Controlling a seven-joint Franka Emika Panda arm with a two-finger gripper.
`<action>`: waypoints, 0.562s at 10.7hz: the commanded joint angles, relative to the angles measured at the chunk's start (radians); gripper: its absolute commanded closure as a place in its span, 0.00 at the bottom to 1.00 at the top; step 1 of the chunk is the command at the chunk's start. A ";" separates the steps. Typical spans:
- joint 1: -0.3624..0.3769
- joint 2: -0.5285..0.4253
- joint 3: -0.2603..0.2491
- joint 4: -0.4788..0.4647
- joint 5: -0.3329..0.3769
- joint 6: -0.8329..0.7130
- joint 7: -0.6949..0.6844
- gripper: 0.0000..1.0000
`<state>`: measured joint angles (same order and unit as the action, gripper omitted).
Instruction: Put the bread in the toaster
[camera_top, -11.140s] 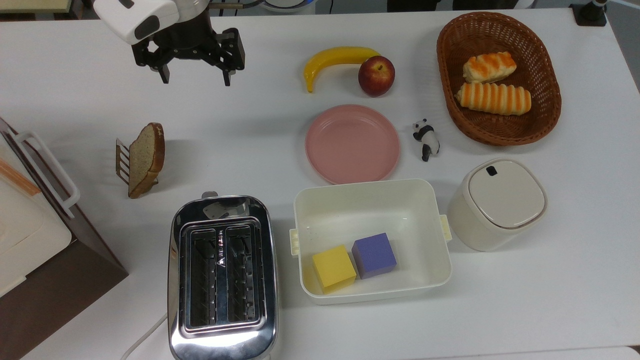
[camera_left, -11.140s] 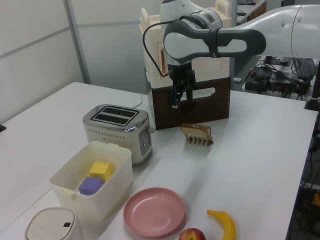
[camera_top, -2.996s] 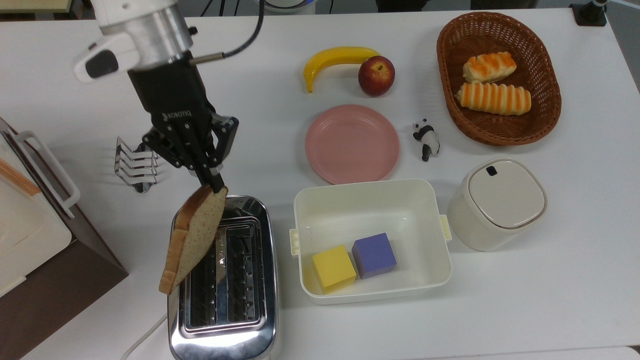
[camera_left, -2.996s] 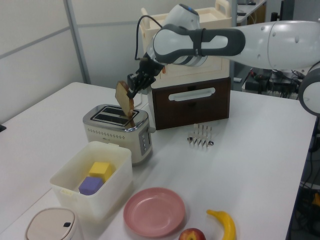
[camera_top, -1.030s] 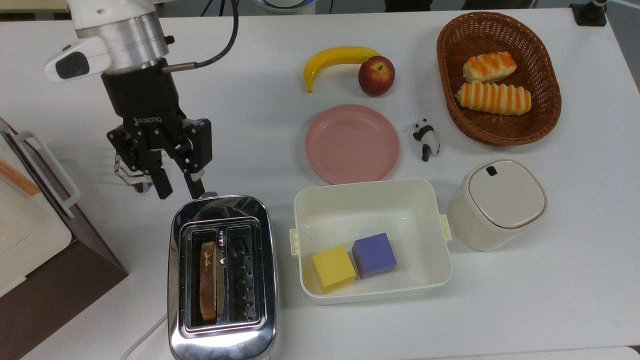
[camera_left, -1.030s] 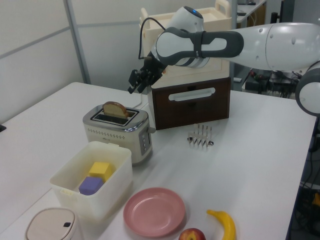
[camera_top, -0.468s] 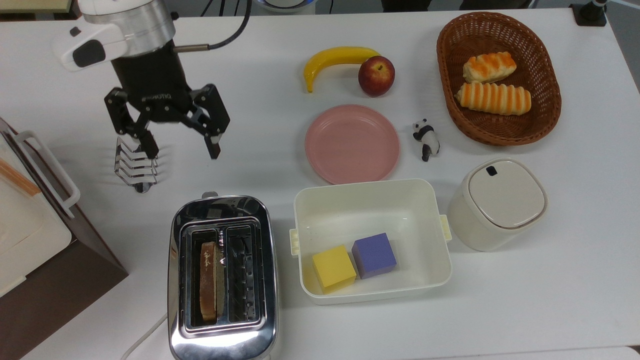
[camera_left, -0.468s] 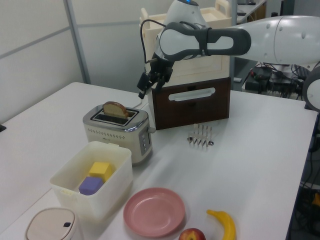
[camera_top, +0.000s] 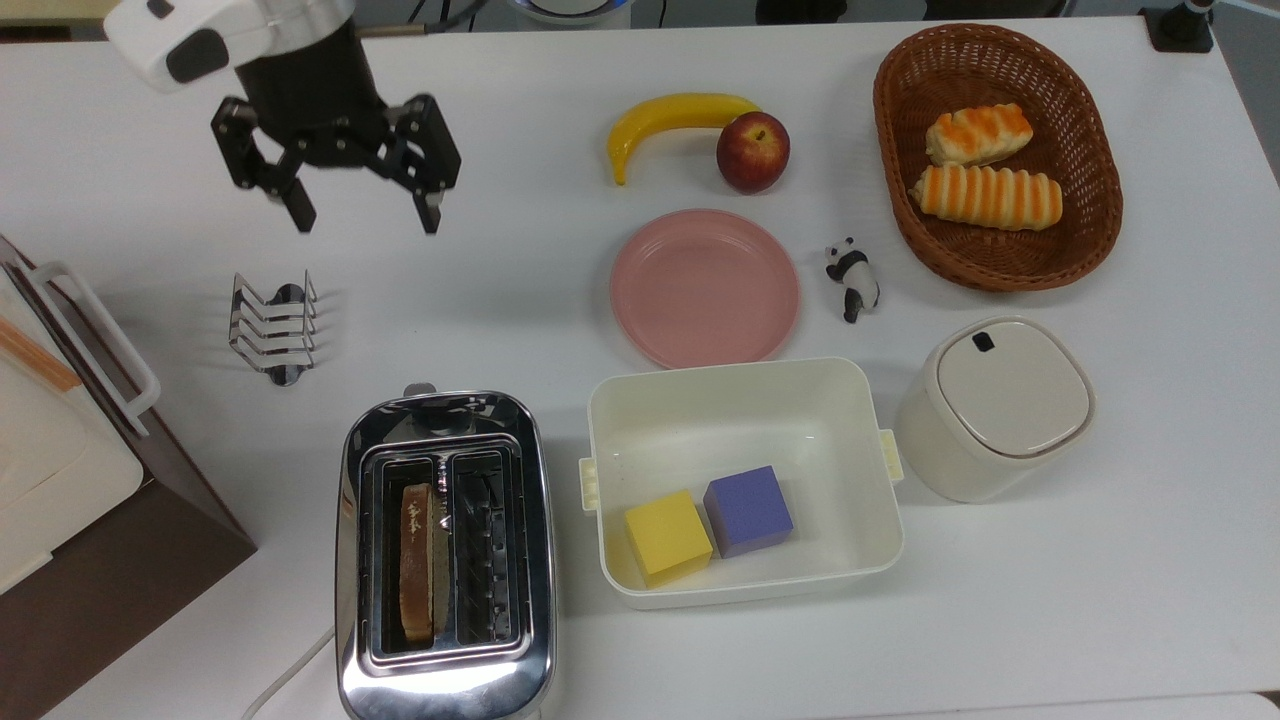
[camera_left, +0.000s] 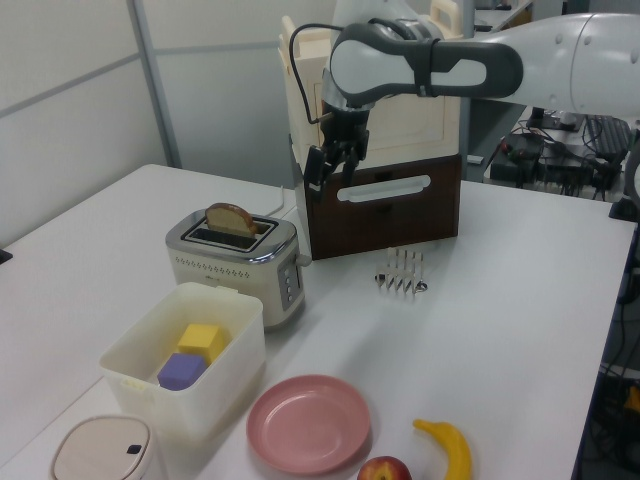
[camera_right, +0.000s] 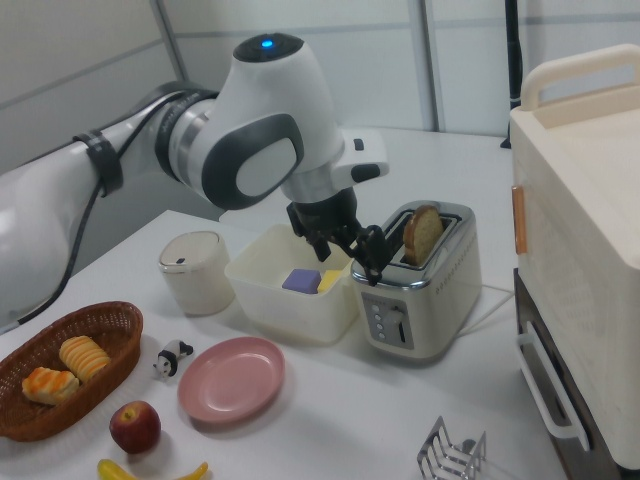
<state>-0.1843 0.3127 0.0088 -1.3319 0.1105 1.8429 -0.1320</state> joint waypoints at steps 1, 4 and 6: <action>-0.003 -0.056 0.000 -0.024 -0.076 -0.123 0.005 0.00; -0.003 -0.072 0.000 -0.030 -0.121 -0.165 0.003 0.00; -0.003 -0.075 0.000 -0.029 -0.141 -0.182 -0.012 0.00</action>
